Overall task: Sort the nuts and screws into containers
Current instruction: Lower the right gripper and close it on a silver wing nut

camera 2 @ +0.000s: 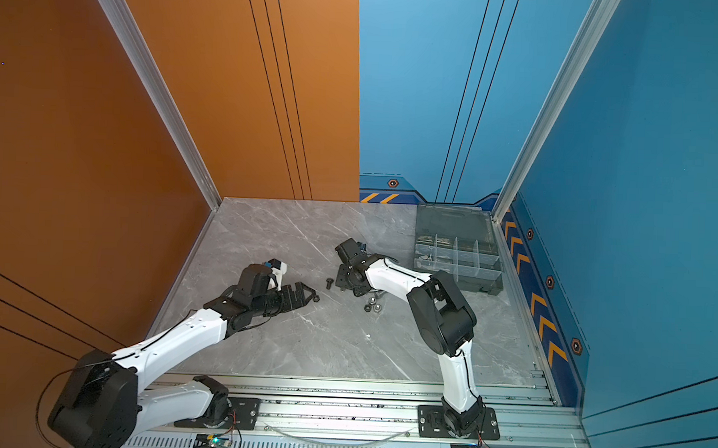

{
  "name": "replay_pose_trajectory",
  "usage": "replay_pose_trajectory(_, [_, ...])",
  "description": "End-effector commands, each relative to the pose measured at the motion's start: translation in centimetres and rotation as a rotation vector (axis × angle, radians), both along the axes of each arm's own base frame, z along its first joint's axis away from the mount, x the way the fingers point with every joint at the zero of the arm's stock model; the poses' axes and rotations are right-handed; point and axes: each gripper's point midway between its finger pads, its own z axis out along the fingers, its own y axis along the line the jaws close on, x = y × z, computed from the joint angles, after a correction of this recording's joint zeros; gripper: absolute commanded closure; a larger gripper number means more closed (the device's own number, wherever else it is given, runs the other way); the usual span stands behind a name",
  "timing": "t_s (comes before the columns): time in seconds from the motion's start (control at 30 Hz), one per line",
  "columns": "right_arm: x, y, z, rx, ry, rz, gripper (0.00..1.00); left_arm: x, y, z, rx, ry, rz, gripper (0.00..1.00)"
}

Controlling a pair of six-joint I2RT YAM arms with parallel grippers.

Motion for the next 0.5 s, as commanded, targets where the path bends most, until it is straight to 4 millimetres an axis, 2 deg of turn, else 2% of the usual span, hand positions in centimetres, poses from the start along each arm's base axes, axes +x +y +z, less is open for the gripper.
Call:
replay_pose_trajectory(0.0, [0.6,0.1,-0.2,-0.024,0.0,-0.024,0.48,-0.5,0.1,-0.8,-0.001,0.017,-0.019,0.03])
replay_pose_trajectory(0.13, [0.7,0.4,0.1,-0.016,0.0,-0.021,0.49,-0.5,0.2,-0.8,-0.002,0.017,-0.016,0.02])
replay_pose_trajectory(0.17, [0.7,0.4,-1.0,-0.031,0.018,-0.02,0.49,-0.5,0.2,-0.8,-0.002,0.016,-0.015,0.02])
replay_pose_trajectory(0.2, [0.6,0.3,-1.2,-0.035,0.022,-0.021,0.49,-0.5,0.3,-0.9,-0.002,0.017,-0.014,0.02])
replay_pose_trajectory(0.43, [0.3,0.1,-1.4,-0.034,0.03,-0.018,0.49,-0.3,0.3,-1.1,-0.006,0.024,-0.013,0.02])
replay_pose_trajectory(0.47, [-0.7,1.2,-1.3,-0.032,0.03,0.011,0.49,-0.3,0.3,-1.1,-0.007,0.026,-0.013,0.02])
